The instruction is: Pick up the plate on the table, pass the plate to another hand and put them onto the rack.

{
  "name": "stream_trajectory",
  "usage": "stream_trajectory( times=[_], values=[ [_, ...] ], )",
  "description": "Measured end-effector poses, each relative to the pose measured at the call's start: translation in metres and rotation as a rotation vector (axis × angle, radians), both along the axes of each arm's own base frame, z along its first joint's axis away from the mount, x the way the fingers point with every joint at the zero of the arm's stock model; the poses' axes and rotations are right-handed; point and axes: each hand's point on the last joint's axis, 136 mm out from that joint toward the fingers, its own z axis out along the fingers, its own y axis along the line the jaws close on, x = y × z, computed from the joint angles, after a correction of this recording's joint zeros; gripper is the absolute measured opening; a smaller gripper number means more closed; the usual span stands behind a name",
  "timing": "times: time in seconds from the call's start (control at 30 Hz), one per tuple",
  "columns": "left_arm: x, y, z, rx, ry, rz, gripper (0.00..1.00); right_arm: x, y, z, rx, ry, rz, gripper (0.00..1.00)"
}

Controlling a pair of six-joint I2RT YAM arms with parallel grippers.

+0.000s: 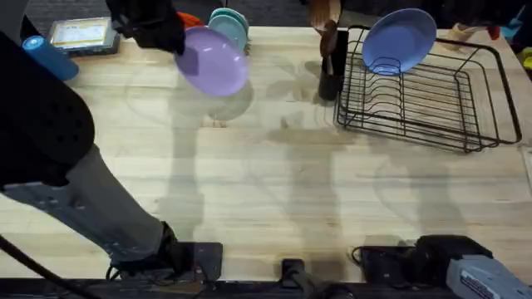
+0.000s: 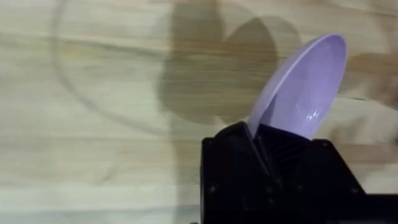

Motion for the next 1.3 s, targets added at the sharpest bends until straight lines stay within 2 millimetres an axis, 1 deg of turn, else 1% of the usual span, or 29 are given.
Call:
stream_trajectory(
  times=[0.07, 0.2, 0.43, 0.57, 0.73, 0.9, 1.0, 1.1, 1.3],
  values=[
    [0.004, -0.014, 0.006, -0.067, -0.027, -0.026, 0.043, 0.0, 0.0, 0.0, 0.0, 0.0, 0.0, 0.993],
    [0.006, -0.036, 0.015, -0.194, -0.051, -0.068, 0.043, 0.0, 0.0, 0.0, 0.0, 0.0, 0.0, 0.992],
    [0.005, -0.064, 0.03, -0.373, -0.072, -0.126, 0.043, 0.002, 0.0, -0.002, 0.0, 0.006, 0.0, 0.993],
    [0.003, -0.077, 0.037, -0.446, -0.08, -0.154, 0.043, 0.01, 0.004, -0.013, 0.012, 0.044, 0.023, 0.993],
    [0.0, -0.093, 0.041, -0.482, -0.078, -0.19, 0.043, 0.021, 0.023, -0.03, 0.066, 0.106, 0.119, 0.993],
    [-0.003, -0.109, 0.043, -0.496, -0.071, -0.226, 0.043, 0.026, 0.049, -0.041, 0.148, 0.153, 0.258, 0.992],
    [-0.004, -0.114, 0.043, -0.5, -0.068, -0.239, 0.043, 0.025, 0.067, -0.04, 0.203, 0.154, 0.351, 0.993],
    [-0.005, -0.116, 0.043, -0.502, -0.067, -0.244, 0.043, 0.022, 0.079, -0.034, 0.263, 0.15, 0.413, 0.992],
    [-0.007, -0.117, 0.043, -0.503, -0.057, -0.246, 0.043, 0.018, 0.091, -0.029, 0.39, 0.176, 0.432, 0.993]
  ],
)
